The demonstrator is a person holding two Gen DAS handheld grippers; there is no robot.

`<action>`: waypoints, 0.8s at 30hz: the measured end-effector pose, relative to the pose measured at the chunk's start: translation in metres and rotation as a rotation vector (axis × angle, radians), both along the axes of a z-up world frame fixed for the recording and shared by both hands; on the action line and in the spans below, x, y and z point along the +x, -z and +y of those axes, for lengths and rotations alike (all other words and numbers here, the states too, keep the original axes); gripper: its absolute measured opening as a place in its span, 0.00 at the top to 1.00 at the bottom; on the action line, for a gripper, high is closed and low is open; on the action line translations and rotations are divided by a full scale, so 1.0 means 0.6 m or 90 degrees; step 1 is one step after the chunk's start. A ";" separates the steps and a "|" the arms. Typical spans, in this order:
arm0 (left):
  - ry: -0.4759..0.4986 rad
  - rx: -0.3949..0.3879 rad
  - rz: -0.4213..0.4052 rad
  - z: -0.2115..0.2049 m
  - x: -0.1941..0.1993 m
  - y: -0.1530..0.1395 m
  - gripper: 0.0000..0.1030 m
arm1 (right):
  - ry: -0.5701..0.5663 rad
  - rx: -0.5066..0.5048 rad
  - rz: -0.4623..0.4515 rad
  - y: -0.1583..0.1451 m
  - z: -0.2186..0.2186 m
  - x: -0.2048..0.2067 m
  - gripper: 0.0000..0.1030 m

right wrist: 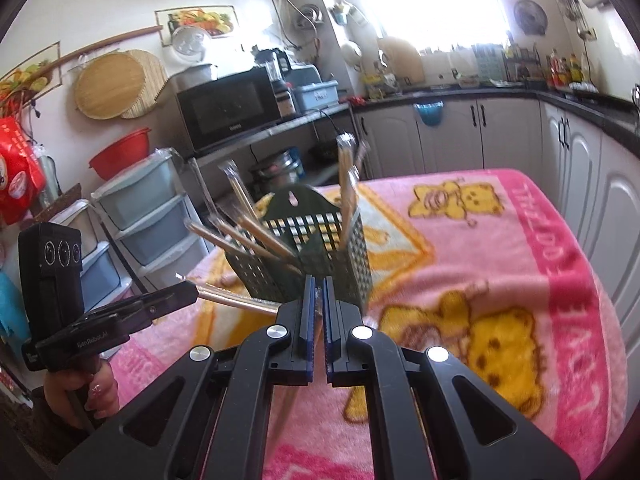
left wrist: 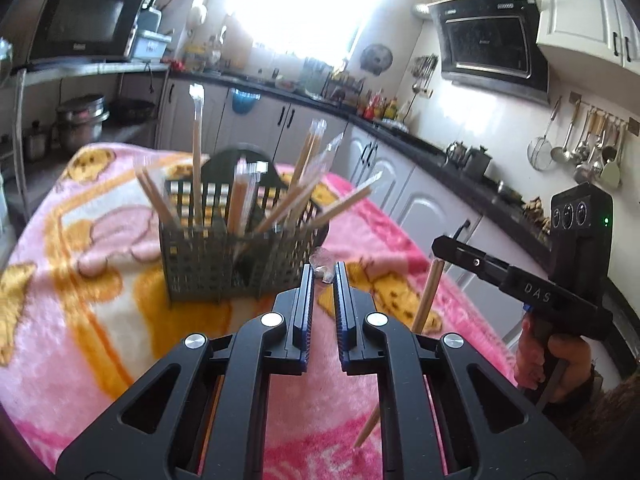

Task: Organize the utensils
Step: 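Lift both held chopsticks and carry them over the green caddy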

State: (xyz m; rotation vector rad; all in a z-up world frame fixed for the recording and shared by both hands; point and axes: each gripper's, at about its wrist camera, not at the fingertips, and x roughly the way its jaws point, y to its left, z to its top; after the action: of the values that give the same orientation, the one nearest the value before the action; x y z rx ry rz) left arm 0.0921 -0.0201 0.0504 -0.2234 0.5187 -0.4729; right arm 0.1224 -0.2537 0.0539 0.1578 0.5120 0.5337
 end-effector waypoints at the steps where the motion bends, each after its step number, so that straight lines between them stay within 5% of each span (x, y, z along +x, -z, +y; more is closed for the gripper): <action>1: 0.001 -0.004 -0.008 0.001 0.000 -0.008 0.96 | -0.001 -0.001 -0.011 -0.009 0.003 -0.001 0.96; 24: -0.008 -0.029 -0.143 0.019 -0.006 -0.133 0.97 | -0.029 0.022 -0.162 -0.144 0.034 -0.006 0.96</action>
State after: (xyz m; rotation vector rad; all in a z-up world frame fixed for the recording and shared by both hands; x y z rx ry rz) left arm 0.0885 -0.0089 0.1303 -0.2130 0.2868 -0.4915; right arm 0.1185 -0.2331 0.1402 0.1104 0.2593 0.5973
